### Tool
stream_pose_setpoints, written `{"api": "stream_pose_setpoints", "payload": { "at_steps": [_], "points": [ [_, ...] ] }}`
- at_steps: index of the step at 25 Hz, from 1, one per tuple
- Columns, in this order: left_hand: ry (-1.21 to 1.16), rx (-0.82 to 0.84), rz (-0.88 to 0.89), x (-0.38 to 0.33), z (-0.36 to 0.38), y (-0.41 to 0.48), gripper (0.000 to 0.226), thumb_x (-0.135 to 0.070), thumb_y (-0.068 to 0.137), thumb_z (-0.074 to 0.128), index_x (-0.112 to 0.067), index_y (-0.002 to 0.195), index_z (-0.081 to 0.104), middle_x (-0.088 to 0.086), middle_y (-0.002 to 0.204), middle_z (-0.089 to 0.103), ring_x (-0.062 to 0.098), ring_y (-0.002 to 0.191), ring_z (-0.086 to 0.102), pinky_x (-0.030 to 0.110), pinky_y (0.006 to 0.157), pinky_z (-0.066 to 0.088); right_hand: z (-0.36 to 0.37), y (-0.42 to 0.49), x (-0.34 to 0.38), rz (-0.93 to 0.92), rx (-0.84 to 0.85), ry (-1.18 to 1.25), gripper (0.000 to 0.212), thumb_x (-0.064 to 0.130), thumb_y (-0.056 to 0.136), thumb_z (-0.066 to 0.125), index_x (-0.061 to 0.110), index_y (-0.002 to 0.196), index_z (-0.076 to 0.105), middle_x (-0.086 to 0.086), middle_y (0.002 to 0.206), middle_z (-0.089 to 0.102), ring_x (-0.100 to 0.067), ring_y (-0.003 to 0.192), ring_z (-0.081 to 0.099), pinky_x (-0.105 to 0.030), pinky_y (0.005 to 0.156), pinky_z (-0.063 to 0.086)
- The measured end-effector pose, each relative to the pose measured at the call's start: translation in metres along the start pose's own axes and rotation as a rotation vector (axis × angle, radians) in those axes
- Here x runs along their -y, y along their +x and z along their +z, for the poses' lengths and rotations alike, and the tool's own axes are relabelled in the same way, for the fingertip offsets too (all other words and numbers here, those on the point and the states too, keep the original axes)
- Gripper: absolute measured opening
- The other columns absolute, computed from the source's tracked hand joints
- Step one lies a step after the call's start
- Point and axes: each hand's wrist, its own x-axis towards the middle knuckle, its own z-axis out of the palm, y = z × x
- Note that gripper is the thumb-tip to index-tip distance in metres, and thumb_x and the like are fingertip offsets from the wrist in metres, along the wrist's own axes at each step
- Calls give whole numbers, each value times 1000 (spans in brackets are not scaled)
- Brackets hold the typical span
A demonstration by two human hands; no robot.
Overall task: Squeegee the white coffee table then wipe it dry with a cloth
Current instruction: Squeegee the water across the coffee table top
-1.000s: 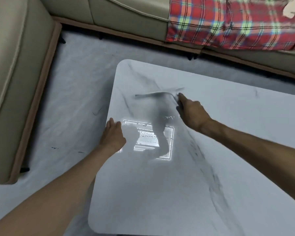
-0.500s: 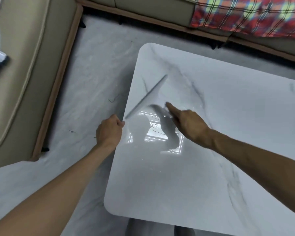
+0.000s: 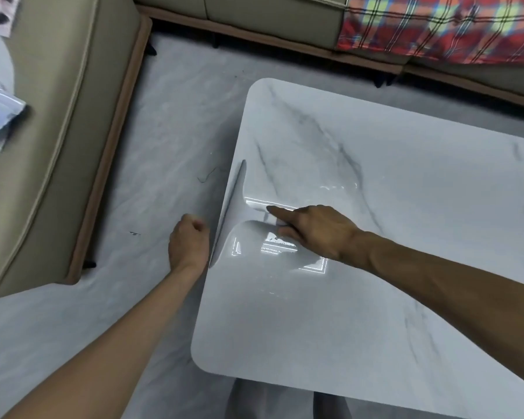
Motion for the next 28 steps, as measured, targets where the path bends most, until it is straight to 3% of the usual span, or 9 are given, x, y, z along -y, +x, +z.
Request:
{"api": "stream_pose_setpoints", "payload": {
  "at_steps": [2,5,9,13,16,19,22,25,28],
  "points": [
    [-18,46,-30,6,0,-5,33,-14,87,46,-16,119,53,5,120,60,24,101,58,27,79,42,18,22,20,-57,30,-72,42,45,101,27,38,142,34,-1,107,66,-30,91,61,-32,65,36],
    [30,180,-38,9,9,-17,48,-13,87,49,-13,135,40,11,131,54,28,107,57,25,80,42,33,10,7,-1,2,-77,42,40,101,32,39,143,36,-1,107,67,-31,93,62,-31,64,32],
    [56,334,-56,8,27,-36,48,-12,88,51,-10,134,37,15,128,55,34,109,58,37,86,50,33,-56,-44,83,-61,-57,42,42,98,37,48,140,38,4,100,70,-27,91,64,-29,64,38],
    [-82,330,-141,9,25,-40,48,-14,87,54,-13,133,40,6,122,53,28,100,57,31,77,46,23,-123,-74,253,13,-107,45,49,97,30,53,142,29,8,101,69,-23,90,64,-34,71,49],
    [-185,257,-209,21,13,-39,32,-12,85,52,-13,117,48,8,110,57,21,81,53,29,66,43,23,-121,-48,146,39,-64,47,44,99,32,54,144,22,6,101,66,-24,92,64,-36,76,49],
    [-187,203,-253,44,6,-44,40,-12,86,51,-15,125,46,11,121,57,27,95,56,30,78,44,45,-66,13,-37,94,11,46,40,101,35,53,145,25,3,109,64,-25,99,61,-32,79,45],
    [-164,153,-281,70,7,-53,55,-15,88,51,-18,140,35,7,139,51,29,117,55,32,91,44,82,-24,69,-181,157,-100,43,38,101,32,47,144,32,-2,111,63,-30,100,60,-32,76,41],
    [-126,204,-252,87,22,-73,63,-18,89,54,-19,146,27,8,147,44,28,121,52,28,89,40,98,-31,62,-184,150,-140,44,37,101,33,47,144,32,-4,111,63,-32,97,61,-32,71,40],
    [-61,236,-214,90,39,-92,61,-16,90,52,-19,147,28,12,137,51,24,99,55,26,79,40,90,-70,13,-100,134,-127,45,36,100,33,51,142,30,1,115,64,-31,95,64,-34,75,47]
  ]
}}
